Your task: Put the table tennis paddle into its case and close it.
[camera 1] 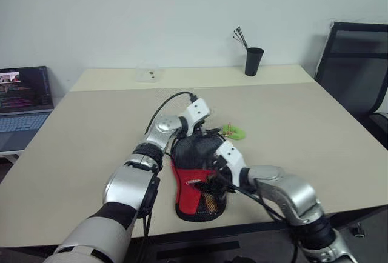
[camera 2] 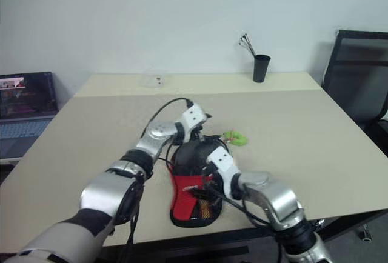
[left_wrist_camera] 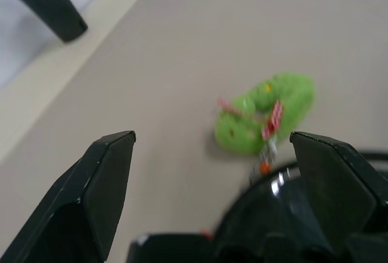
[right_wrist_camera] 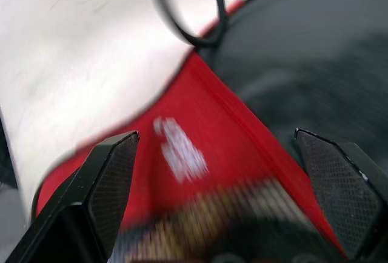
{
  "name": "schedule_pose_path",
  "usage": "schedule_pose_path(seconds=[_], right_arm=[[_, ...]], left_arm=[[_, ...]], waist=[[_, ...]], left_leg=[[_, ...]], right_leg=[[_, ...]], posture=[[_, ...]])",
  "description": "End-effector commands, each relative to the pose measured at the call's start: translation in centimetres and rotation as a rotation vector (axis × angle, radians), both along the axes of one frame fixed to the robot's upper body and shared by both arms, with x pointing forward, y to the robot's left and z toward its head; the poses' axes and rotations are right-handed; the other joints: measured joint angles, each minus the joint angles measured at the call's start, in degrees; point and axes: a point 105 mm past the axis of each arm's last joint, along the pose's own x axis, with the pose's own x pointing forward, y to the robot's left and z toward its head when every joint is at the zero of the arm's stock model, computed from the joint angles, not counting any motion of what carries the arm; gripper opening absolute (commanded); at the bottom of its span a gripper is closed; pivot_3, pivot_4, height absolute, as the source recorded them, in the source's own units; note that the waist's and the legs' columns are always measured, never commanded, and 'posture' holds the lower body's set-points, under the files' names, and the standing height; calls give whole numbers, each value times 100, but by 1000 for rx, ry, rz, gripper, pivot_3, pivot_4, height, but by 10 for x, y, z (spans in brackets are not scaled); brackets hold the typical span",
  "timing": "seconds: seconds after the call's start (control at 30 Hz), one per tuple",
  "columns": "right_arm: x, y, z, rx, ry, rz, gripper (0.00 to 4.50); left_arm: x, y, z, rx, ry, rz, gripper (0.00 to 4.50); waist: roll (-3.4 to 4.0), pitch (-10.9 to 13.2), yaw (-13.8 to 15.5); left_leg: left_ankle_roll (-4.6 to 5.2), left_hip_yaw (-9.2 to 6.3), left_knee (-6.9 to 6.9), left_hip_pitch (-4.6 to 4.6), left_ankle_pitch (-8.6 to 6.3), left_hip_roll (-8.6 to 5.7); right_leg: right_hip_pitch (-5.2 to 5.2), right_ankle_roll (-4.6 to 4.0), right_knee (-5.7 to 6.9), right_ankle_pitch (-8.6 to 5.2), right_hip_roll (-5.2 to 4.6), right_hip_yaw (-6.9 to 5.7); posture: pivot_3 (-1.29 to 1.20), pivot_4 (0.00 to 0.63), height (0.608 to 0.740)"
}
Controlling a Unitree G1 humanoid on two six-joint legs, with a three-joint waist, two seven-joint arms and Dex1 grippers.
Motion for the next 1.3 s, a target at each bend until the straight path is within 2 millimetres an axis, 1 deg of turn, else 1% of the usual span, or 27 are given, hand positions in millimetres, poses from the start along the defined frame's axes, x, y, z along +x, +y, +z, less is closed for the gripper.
schedule_pose_path(seconds=[0.03, 0.1, 0.17, 0.3, 0.4, 0.47, 0.53, 0.63, 0.73, 0.83, 1.0, 1.1, 1.2, 1.3], right_arm=[[-16, -9, 31, 63, -39, 80, 4500], [-18, -21, 41, 62, -50, 87, 4500], [-12, -37, 48, 38, -89, 55, 4500], [21, -68, 62, -9, -184, -92, 4500], [39, -80, 70, -15, -224, -154, 4500], [48, -81, 71, -6, -239, -175, 4500], [59, -84, 70, -6, -263, -213, 4500], [77, -87, 67, -7, -293, -278, 4500], [93, -86, 63, 7, -304, -320, 4500], [109, -82, 58, 25, -297, -349, 4500], [138, -81, 51, 35, -295, -421, 4500], [154, -84, 42, 34, -260, -471, 4500], [161, -83, 30, 10, -234, -475, 4500], [163, -81, 19, -5, -194, -456, 4500]], left_arm=[[-1, 10, 24, -75, -48, -16, 4452], [-6, 19, 18, -89, -11, -28, 4452], [-13, 27, 12, -110, 27, -43, 4452], [-36, 35, 2, -139, 114, -115, 4452], [-53, 45, 7, -125, 137, -145, 4452], [-60, 54, 12, -115, 153, -141, 4452], [-68, 57, 12, -100, 183, -157, 4452], [-79, 58, 4, -66, 233, -181, 4452], [-77, 57, -9, -61, 242, -142, 4452], [-73, 52, -26, -57, 251, -117, 4452], [-66, 46, -42, -63, 259, -99, 4452], [-66, 42, -48, -59, 267, -111, 4452], [-66, 41, -51, -61, 272, -114, 4452], [-67, 40, -53, -63, 277, -117, 4452]], waist=[[0, 0, 6], [0, 0, 5], [0, 0, 0], [1, 1, -10], [0, 2, -4], [0, 2, 3], [1, 2, 6], [2, 2, -1], [2, 2, 6], [2, 2, 10], [2, 2, 3], [3, 3, -1], [3, 3, 0], [3, 3, -1]], left_leg=[[0, -3, -1, 0, 0, 1], [0, -8, -1, 0, 0, 2], [0, -7, -3, 2, 0, 3], [0, -6, -1, 8, 0, 3], [0, -4, 1, 7, 0, 5], [1, -2, 0, 7, 0, 6], [1, -1, -1, 8, 0, 6], [1, 2, -2, 10, 0, 5], [1, 4, 1, 11, 0, 1], [1, 5, 4, 11, 1, 1], [2, 13, 2, 10, 1, 3], [2, 20, 0, 10, 1, 4], [2, 22, -4, 10, 1, 3], [2, 23, -4, 9, 1, 2]], right_leg=[[0, 0, 0, 0, 0, -2], [1, -1, 1, -1, 0, -5], [1, -1, 1, -1, 0, 0], [2, -1, 0, 0, -3, 14], [1, -1, 2, 0, -2, 16], [1, -2, 3, 0, -2, 14], [1, -2, 2, -1, -1, 15], [2, -1, 3, -1, -1, 20], [2, 0, 2, 0, -2, 27], [3, 0, 3, 1, -2, 29], [2, 0, 3, 1, -1, 28], [-1, -5, 5, 4, -1, 30], [-1, -9, 4, 6, -1, 28], [-1, -10, 3, 7, -2, 29]], posture=[[0, 150, 740], [0, 150, 740], [0, 150, 740], [0, 150, 740], [0, 150, 740], [0, 150, 740], [0, 150, 740], [0, 150, 740], [0, 150, 740], [0, 150, 740], [0, 150, 740], [0, 150, 740], [0, 150, 740], [0, 150, 740]])
